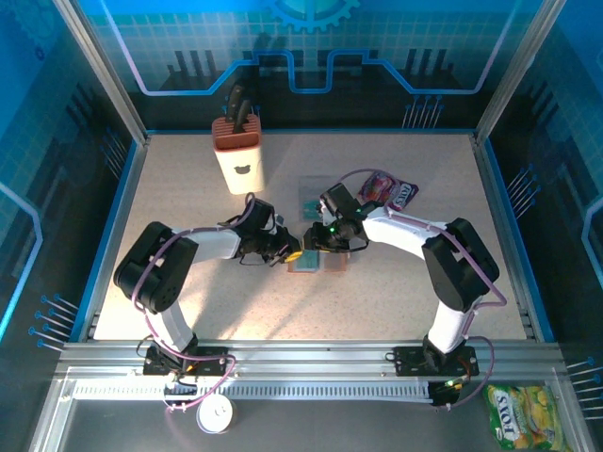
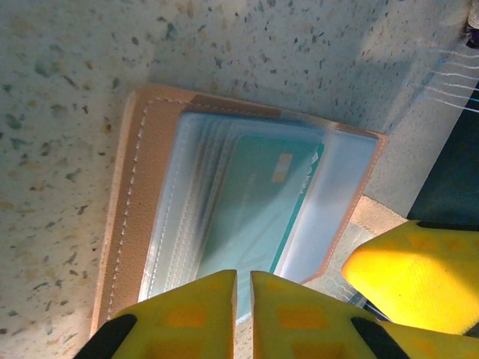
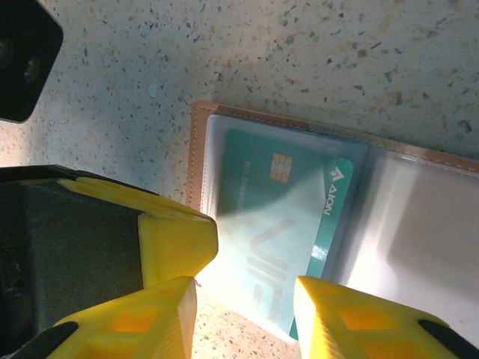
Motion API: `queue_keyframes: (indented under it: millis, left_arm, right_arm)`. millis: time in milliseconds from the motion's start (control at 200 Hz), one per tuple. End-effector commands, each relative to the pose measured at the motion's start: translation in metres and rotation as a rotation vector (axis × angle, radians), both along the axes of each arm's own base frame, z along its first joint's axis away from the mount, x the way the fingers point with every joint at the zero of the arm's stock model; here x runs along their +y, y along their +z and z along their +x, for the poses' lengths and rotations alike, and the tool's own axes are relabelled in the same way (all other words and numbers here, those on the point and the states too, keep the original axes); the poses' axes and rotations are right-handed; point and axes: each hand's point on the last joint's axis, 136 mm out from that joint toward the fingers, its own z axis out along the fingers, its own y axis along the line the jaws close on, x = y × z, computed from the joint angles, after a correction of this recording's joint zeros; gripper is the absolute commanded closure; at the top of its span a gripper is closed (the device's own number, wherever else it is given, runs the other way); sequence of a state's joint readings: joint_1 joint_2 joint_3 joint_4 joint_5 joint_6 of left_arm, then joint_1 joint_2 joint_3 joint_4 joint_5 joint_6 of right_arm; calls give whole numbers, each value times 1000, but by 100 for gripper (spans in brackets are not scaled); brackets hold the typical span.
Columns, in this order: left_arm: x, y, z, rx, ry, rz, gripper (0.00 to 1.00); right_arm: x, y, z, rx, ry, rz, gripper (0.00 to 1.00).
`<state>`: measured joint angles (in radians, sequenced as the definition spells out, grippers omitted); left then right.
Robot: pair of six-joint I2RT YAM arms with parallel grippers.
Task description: Take the credit cards out of the card holder
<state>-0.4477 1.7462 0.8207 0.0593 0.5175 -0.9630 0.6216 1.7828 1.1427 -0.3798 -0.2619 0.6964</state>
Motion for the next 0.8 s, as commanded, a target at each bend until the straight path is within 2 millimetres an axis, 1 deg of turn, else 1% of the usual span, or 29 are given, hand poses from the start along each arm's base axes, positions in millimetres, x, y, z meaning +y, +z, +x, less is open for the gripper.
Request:
queue_keyframes:
  millis: [0, 300, 570, 795]
  left_arm:
    - [2, -7, -3, 9, -11, 4, 88]
    - [7, -11, -5, 16, -13, 43, 90]
    - [13, -18, -7, 36, -4, 76, 93]
    - [13, -20, -9, 43, -7, 81, 93]
  right_arm:
    - [1, -13, -4, 29, -4, -9, 60]
    - [3, -20, -3, 41, -2, -6, 60]
    - [4, -26, -3, 54, 2, -10, 60]
    - [4, -30, -5, 65, 0, -7, 61]
